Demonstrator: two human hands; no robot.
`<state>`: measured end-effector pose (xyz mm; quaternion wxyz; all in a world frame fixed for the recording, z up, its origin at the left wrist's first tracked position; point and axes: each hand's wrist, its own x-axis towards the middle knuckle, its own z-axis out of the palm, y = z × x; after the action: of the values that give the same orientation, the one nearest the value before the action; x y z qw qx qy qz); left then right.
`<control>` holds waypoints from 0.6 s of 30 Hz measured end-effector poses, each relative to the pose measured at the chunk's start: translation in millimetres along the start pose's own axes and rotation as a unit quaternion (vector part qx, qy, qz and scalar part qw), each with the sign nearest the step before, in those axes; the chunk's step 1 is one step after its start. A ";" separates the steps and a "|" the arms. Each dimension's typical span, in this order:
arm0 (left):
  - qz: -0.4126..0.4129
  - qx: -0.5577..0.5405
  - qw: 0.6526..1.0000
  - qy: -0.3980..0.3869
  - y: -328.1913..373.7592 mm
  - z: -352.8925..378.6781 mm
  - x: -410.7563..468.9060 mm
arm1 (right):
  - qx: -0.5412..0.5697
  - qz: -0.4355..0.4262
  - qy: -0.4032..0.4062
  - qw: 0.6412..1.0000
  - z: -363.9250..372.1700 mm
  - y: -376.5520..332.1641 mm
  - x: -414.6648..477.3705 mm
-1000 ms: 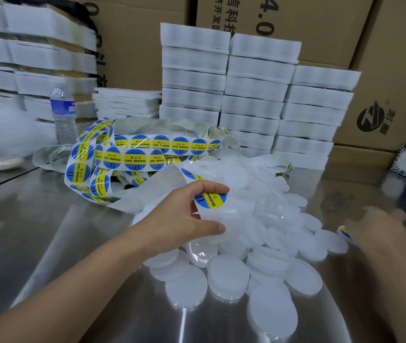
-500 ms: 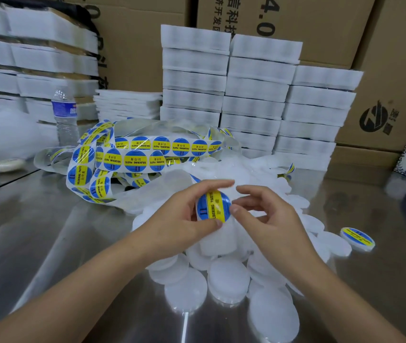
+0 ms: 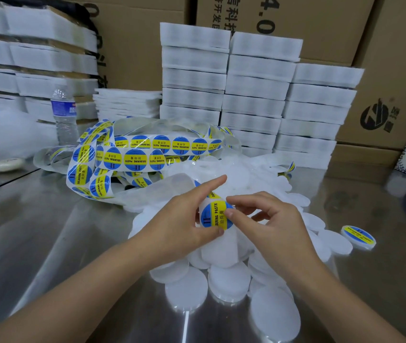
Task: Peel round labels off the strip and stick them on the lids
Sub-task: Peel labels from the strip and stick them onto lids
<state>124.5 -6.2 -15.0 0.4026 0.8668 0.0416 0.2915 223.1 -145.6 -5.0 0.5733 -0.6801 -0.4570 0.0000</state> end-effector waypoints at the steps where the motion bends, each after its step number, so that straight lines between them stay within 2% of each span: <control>1: 0.001 0.005 1.000 0.000 1.0 0.4 -0.2 | -0.009 -0.006 0.003 1.000 0.0 -0.4 -0.5; 8: 0.000 0.016 1.000 -0.022 3.8 0.9 -1.1 | -0.056 -0.040 0.031 0.997 0.4 -2.5 -1.5; 12: 0.006 -0.020 0.999 -0.038 5.2 2.3 -3.7 | -0.066 -0.039 0.033 0.997 0.2 -3.1 -1.6; 18: -0.044 -0.116 0.990 0.069 7.0 1.8 1.9 | -0.081 -0.045 0.022 0.995 0.7 -2.1 -1.7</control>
<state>125.9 -11.6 -10.0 0.5087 0.7894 0.0732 0.3357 220.4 -146.3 -4.5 0.5256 -0.7029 -0.4729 -0.0781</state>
